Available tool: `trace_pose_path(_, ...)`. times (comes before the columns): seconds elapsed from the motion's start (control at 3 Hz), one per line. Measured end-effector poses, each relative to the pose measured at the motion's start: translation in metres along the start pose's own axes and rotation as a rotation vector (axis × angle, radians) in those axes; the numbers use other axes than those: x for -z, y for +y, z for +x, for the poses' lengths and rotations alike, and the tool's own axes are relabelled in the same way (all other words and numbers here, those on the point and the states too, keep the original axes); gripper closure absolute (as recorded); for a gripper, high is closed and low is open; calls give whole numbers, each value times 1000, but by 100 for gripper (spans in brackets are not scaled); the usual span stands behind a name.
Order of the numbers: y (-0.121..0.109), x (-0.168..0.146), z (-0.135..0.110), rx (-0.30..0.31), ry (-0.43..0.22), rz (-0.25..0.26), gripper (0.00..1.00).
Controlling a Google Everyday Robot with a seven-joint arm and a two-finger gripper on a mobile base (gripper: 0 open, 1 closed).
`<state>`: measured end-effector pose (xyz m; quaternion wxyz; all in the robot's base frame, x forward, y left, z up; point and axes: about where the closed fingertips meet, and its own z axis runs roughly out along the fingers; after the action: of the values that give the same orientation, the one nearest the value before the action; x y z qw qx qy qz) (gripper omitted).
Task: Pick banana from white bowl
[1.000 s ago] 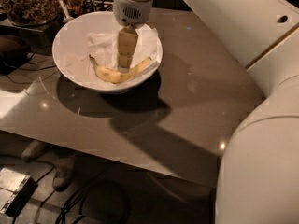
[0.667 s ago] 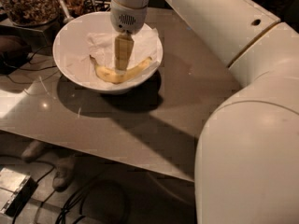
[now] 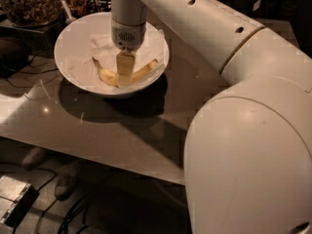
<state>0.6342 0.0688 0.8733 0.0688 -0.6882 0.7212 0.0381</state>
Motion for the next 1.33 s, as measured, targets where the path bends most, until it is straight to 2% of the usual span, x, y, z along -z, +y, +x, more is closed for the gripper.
trace_pose_path(0.33,1,-22,7,-26,27,-37,28)
trace_pose_path(1.33,0,-29,11,-37,36,-39,92)
